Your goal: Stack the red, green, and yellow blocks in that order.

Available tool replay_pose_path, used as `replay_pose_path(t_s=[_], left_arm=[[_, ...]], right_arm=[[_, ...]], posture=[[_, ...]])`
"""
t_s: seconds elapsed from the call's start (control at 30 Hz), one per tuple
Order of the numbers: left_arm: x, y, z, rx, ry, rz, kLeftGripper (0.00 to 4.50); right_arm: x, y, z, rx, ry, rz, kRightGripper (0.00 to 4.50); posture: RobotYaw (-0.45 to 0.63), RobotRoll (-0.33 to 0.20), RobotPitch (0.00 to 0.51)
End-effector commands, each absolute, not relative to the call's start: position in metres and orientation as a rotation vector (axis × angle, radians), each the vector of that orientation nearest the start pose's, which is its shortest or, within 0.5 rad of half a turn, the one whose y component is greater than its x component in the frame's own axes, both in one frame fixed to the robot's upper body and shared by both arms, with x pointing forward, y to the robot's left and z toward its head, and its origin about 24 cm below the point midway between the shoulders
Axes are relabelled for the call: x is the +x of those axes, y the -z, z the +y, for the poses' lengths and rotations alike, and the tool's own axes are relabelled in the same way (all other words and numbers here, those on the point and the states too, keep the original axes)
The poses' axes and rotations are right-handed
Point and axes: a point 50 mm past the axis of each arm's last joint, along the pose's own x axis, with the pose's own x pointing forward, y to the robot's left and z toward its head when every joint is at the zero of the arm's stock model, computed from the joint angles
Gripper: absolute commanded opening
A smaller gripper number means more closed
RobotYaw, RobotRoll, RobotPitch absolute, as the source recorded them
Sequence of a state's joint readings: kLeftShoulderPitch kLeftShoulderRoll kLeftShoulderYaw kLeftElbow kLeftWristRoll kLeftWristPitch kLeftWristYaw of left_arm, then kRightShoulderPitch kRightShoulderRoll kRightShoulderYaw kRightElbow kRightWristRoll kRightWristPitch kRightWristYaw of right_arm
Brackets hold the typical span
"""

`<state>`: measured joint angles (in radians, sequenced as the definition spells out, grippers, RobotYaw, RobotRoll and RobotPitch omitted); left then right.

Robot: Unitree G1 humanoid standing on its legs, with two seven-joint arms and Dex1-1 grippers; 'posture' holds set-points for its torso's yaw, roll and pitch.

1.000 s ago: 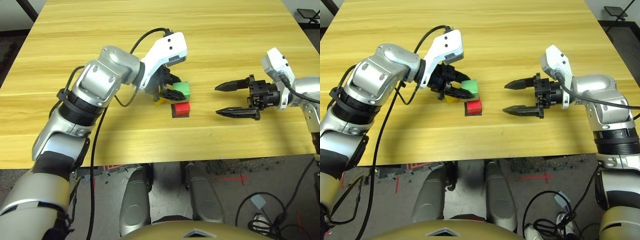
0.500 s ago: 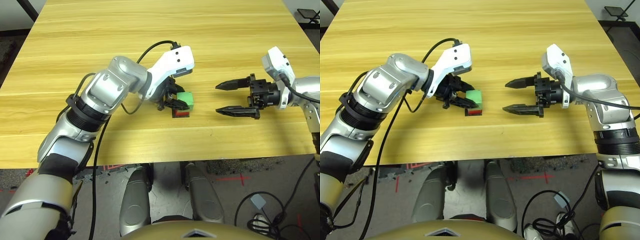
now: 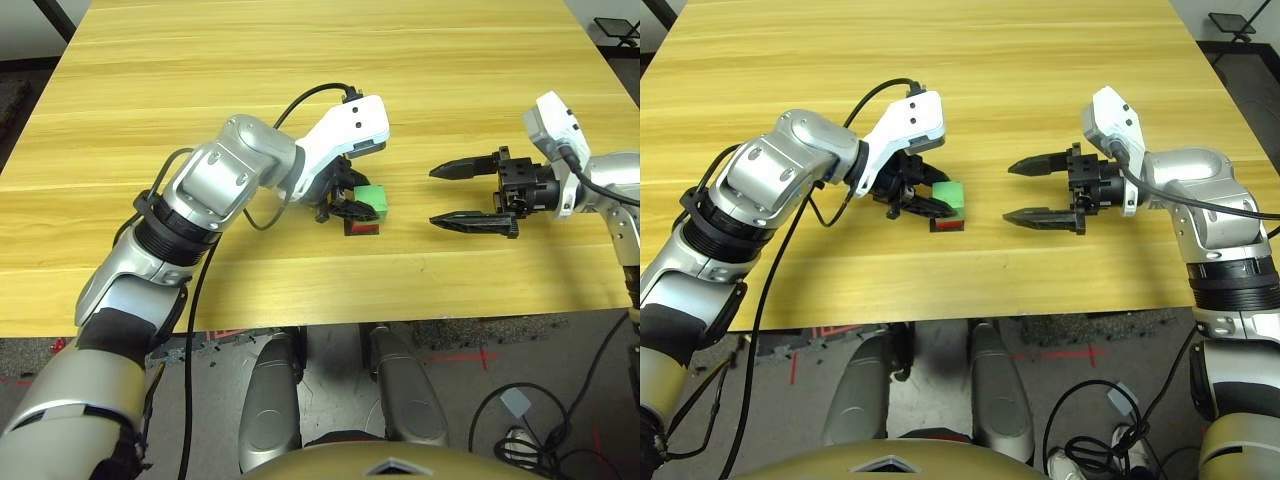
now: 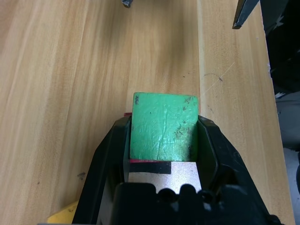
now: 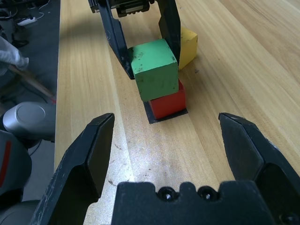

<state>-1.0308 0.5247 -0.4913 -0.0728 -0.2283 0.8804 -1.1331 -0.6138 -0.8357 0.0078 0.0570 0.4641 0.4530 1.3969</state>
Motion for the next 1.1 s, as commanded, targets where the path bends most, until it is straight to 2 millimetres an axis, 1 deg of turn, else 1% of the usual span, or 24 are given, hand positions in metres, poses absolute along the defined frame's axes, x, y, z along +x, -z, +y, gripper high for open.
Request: replay_pose_path(t_s=[0.03, 0.23, 0.4, 0.47, 0.53, 0.63, 0.67, 0.8, 0.9, 1.0, 1.03, 1.1], left_arm=[[0.305, -0.220, 0.064, 0.675, 1.382, 0.336, 2.06], [0.307, -0.218, 0.066, 0.676, 1.372, 0.340, 2.06], [0.304, -0.212, 0.067, 0.681, 1.382, 0.367, 2.06], [0.302, -0.211, 0.066, 0.672, 1.390, 0.362, 2.83], [0.301, -0.213, 0.066, 0.660, 1.390, 0.352, 3.44], [0.301, -0.221, 0.070, 0.622, 1.369, 0.345, 4.48], [0.301, -0.224, 0.072, 0.613, 1.359, 0.343, 4.48], [0.303, -0.242, 0.101, 0.584, 1.246, 0.356, 4.48], [0.303, -0.247, 0.120, 0.590, 1.168, 0.380, 4.48], [0.304, -0.245, 0.142, 0.586, 1.056, 0.449, 4.48], [0.303, -0.241, 0.147, 0.579, 1.034, 0.481, 4.48], [0.302, -0.234, 0.151, 0.563, 1.011, 0.509, 4.48]], right_arm=[[0.290, -0.212, -0.218, -0.360, -1.329, 0.138, 4.50], [0.291, -0.212, -0.217, -0.359, -1.331, 0.137, 4.50], [0.292, -0.213, -0.217, -0.358, -1.326, 0.137, 4.50], [0.292, -0.213, -0.218, -0.360, -1.326, 0.137, 4.50], [0.292, -0.213, -0.218, -0.359, -1.324, 0.136, 4.50], [0.292, -0.214, -0.219, -0.361, -1.322, 0.133, 4.50], [0.292, -0.214, -0.219, -0.362, -1.321, 0.132, 4.50], [0.292, -0.214, -0.221, -0.363, -1.316, 0.132, 4.50], [0.292, -0.214, -0.221, -0.362, -1.317, 0.134, 4.50], [0.293, -0.214, -0.222, -0.362, -1.318, 0.138, 4.50], [0.293, -0.214, -0.222, -0.363, -1.320, 0.138, 4.50], [0.295, -0.214, -0.221, -0.363, -1.323, 0.138, 4.50]], posture=[[-0.01, 0.091, 0.279], [0.00, 0.089, 0.280], [0.00, 0.088, 0.279], [0.00, 0.087, 0.276], [0.00, 0.087, 0.275], [0.00, 0.086, 0.269], [0.00, 0.086, 0.269], [0.01, 0.084, 0.265], [0.02, 0.084, 0.263], [0.04, 0.084, 0.260], [0.05, 0.083, 0.260], [0.05, 0.080, 0.259]])
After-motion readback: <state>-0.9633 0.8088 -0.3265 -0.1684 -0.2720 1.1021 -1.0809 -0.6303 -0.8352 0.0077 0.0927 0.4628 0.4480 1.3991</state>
